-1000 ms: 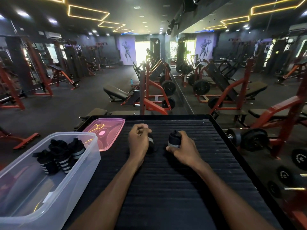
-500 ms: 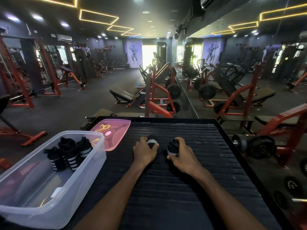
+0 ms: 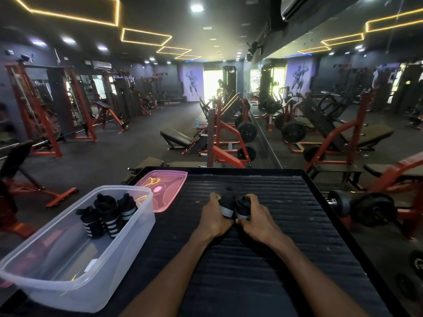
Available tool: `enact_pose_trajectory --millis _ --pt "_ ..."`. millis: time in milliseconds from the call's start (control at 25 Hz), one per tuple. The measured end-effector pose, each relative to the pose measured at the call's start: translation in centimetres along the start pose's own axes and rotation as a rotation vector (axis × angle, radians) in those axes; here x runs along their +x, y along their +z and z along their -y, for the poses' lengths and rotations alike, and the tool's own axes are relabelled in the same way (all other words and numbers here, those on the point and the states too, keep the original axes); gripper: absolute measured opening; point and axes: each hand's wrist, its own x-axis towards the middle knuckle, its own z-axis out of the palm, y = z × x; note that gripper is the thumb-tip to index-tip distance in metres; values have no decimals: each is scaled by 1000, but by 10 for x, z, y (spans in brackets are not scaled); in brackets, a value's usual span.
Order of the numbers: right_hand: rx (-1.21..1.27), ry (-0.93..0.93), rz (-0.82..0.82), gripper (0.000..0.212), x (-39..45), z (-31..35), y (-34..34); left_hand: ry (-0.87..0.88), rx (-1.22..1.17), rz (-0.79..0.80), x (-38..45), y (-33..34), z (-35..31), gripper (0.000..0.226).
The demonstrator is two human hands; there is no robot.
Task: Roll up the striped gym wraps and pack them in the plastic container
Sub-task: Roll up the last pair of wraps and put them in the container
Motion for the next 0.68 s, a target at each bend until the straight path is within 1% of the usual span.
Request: enact_pose_trajectory --millis 160,200,320,400,440,600,680 --pt "65 -6 -14 59 -2 4 0 -41 -94 -31 -5 -2 2 66" --pt "83 5 -11 61 -2 4 0 -42 -126 -11 -4 -2 3 67" --pt "107 17 10 65 -1 7 1 -51 -233 142 -7 -14 4 74" --pt "102 14 23 64 0 8 3 -16 -216 171 -10 -21 10 68" --pt "94 16 35 62 1 9 4 1 -198 145 -13 -23 14 65" --pt "16 -11 74 56 1 11 8 32 -161 -62 -26 -29 22 59" --pt "5 -1 87 60 0 10 9 14 -188 -78 -29 -29 21 55"
